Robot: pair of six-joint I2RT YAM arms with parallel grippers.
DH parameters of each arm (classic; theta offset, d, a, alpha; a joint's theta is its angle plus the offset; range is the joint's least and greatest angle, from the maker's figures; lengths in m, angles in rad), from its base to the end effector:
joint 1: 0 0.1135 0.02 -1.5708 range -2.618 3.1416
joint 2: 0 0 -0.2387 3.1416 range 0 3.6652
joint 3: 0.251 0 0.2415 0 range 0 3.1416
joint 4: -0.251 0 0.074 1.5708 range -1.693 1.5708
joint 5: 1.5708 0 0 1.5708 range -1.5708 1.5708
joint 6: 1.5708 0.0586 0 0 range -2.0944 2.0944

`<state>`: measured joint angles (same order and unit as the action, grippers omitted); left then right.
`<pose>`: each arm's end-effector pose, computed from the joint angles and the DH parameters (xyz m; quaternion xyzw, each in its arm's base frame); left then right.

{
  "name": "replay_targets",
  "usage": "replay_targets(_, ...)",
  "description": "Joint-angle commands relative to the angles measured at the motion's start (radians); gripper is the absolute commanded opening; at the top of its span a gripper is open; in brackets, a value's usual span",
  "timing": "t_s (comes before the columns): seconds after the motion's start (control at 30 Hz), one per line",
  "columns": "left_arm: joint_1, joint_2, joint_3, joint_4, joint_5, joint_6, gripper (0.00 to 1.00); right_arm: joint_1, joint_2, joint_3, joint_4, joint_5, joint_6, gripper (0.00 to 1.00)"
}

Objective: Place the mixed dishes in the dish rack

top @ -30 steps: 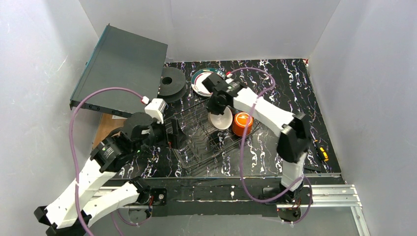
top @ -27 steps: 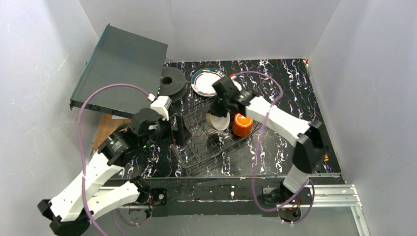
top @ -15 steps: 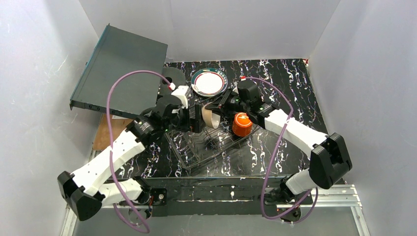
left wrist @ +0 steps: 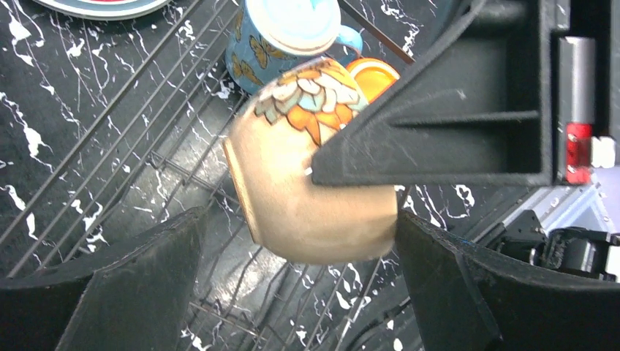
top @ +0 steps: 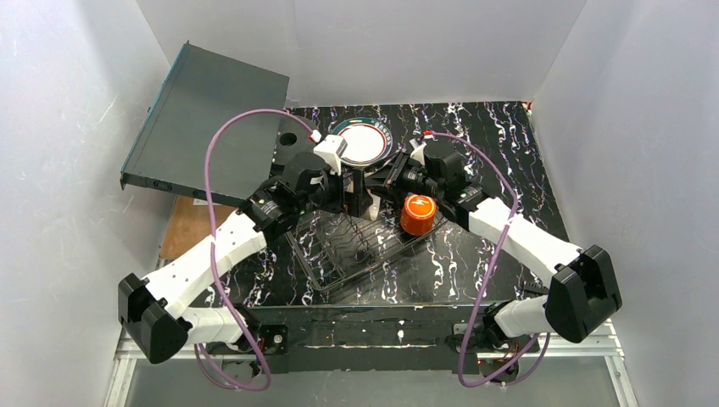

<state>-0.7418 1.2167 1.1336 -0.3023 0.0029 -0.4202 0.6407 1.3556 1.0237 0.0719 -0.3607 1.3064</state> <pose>0.2197 -0.2016 0.3279 0.1336 0.8186 -0.3076 0.4663 0.2556 0.2164 0.2941 0.1515 0.7729 0.5758 0.2196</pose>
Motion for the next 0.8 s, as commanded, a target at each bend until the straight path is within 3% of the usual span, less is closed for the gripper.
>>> replay_targets(0.0, -0.013, 0.036, -0.008, 0.061, -0.055, 0.068, 0.99, -0.004, -0.070, 0.014, 0.108, -0.028, 0.033, 0.01)
replay_targets(0.13, -0.038, 0.056, -0.020, 0.104, -0.107, 0.102, 0.99, -0.003, -0.083, 0.017, 0.096, -0.009, 0.045, 0.01)
replay_targets(0.33, -0.051, 0.044, -0.072, 0.200, -0.103, 0.139, 0.88, -0.003, -0.086, 0.031, 0.102, -0.003, 0.050, 0.01)
replay_targets(0.77, -0.054, 0.049, -0.070, 0.183, -0.222, 0.144, 0.43, -0.005, -0.047, -0.010, 0.128, 0.018, 0.097, 0.01)
